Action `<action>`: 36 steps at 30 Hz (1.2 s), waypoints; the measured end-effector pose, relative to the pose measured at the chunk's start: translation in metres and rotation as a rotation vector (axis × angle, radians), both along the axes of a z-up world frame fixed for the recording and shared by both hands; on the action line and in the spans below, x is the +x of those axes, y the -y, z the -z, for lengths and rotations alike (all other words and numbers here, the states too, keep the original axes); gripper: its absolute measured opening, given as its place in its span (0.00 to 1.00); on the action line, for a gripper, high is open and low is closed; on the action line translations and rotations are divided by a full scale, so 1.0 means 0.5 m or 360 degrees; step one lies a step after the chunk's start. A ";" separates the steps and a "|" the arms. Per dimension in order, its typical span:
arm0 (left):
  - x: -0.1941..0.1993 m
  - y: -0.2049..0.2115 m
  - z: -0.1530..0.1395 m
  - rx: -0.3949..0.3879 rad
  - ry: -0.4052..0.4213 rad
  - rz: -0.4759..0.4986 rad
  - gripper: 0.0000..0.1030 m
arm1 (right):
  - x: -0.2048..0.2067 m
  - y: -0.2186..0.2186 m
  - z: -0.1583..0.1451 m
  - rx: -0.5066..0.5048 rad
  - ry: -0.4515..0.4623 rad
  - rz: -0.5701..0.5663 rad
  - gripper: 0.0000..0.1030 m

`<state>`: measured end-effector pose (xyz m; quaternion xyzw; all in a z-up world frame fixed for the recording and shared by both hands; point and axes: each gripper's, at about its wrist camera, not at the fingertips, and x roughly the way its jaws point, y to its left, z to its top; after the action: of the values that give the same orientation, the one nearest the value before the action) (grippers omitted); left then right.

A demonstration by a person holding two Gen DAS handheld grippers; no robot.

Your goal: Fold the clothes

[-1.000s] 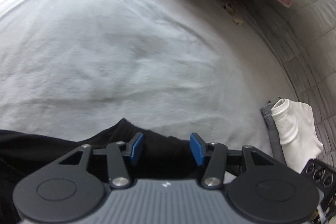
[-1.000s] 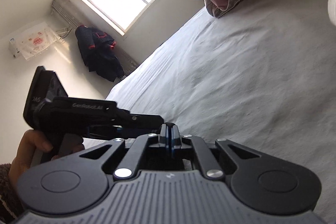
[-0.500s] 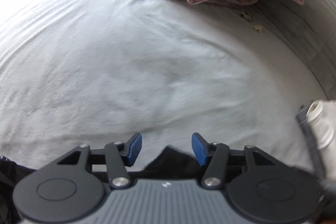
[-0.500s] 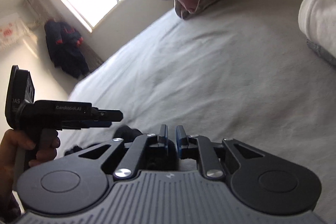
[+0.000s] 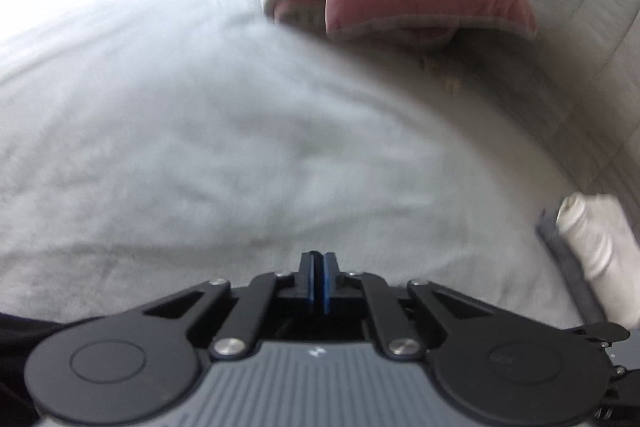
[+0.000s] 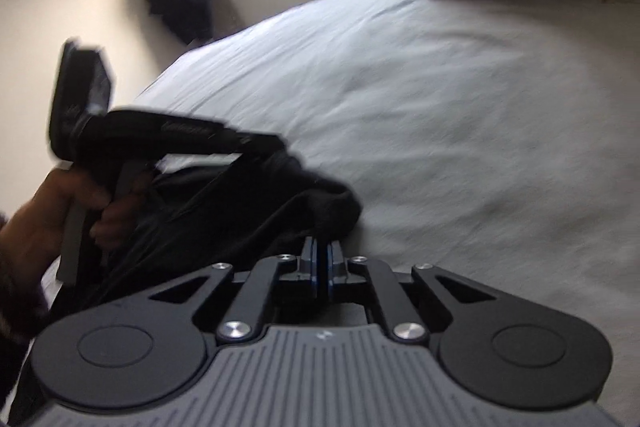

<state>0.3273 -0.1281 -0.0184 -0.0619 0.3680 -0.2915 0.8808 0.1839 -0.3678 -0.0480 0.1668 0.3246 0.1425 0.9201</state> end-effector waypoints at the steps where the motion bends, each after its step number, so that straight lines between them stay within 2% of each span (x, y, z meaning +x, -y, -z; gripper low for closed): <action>1: -0.006 -0.001 -0.003 -0.0019 0.0045 -0.0029 0.04 | -0.009 0.012 -0.011 0.0005 0.0060 0.0068 0.05; 5: -0.027 -0.005 0.007 -0.0024 0.0282 -0.0249 0.04 | -0.034 0.049 -0.038 0.0082 0.0282 0.0336 0.05; 7: -0.029 -0.009 0.025 -0.0054 0.0323 -0.0328 0.04 | -0.035 0.052 -0.039 0.0006 0.0305 0.0436 0.06; 8: -0.030 -0.011 0.034 -0.0069 0.0339 -0.0361 0.04 | -0.032 0.055 -0.037 -0.0007 0.0281 0.0461 0.12; 9: -0.030 -0.014 0.045 -0.0088 0.0328 -0.0365 0.04 | -0.028 0.060 -0.033 0.0003 0.0239 0.0463 0.16; 11: -0.017 -0.026 0.062 -0.0146 0.0228 -0.0344 0.05 | -0.021 0.067 -0.030 0.0009 0.0166 0.0439 0.16; 13: -0.003 -0.044 0.058 -0.0203 0.0147 -0.0348 0.08 | -0.017 0.069 -0.028 -0.0010 0.0119 0.0411 0.27; 14: 0.003 -0.054 0.051 -0.0233 0.0126 -0.0361 0.11 | -0.016 0.069 -0.026 -0.0029 0.0101 0.0416 0.42; 15: 0.004 -0.069 0.045 -0.0288 0.0124 -0.0386 0.19 | -0.017 0.068 -0.025 -0.0046 0.0090 0.0425 0.47; 16: 0.005 -0.084 0.041 -0.0340 0.0118 -0.0409 0.32 | -0.018 0.067 -0.024 -0.0062 0.0079 0.0435 0.47; 17: 0.011 -0.096 0.045 -0.0380 0.0092 -0.0424 0.36 | -0.020 0.065 -0.023 -0.0079 0.0068 0.0444 0.47; 19: 0.023 -0.118 0.054 -0.0451 0.0037 -0.0453 0.37 | -0.015 0.054 -0.014 -0.0120 0.0037 0.0444 0.47; 20: 0.029 -0.122 0.063 -0.0445 0.0005 -0.0465 0.37 | -0.008 0.046 -0.005 -0.0162 0.0008 0.0435 0.47; 22: 0.033 -0.123 0.077 -0.0427 -0.0016 -0.0452 0.37 | 0.002 0.029 0.014 -0.0291 -0.0025 0.0426 0.41; 24: 0.028 -0.119 0.079 -0.0412 0.0010 -0.0429 0.39 | 0.003 0.005 0.020 -0.0481 0.0003 0.0423 0.21; 26: 0.029 -0.113 0.079 -0.0434 -0.0001 -0.0396 0.42 | 0.002 0.002 0.019 -0.0479 0.0013 0.0417 0.05; 28: 0.029 -0.109 0.080 -0.0463 -0.0025 -0.0366 0.43 | 0.000 0.013 0.015 -0.0435 0.0023 0.0429 0.04; 32: 0.031 -0.105 0.066 -0.0442 -0.0080 -0.0374 0.47 | -0.028 0.049 -0.025 -0.0501 0.0070 0.0593 0.03; 36: 0.030 -0.089 0.048 -0.0312 -0.0098 -0.0334 0.50 | -0.041 0.075 -0.039 -0.0591 0.0023 0.0665 0.03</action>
<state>0.3423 -0.0836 -0.0423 -0.1947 0.3561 -0.2304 0.8844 0.1633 -0.4051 -0.0287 0.0574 0.2971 -0.1110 0.9466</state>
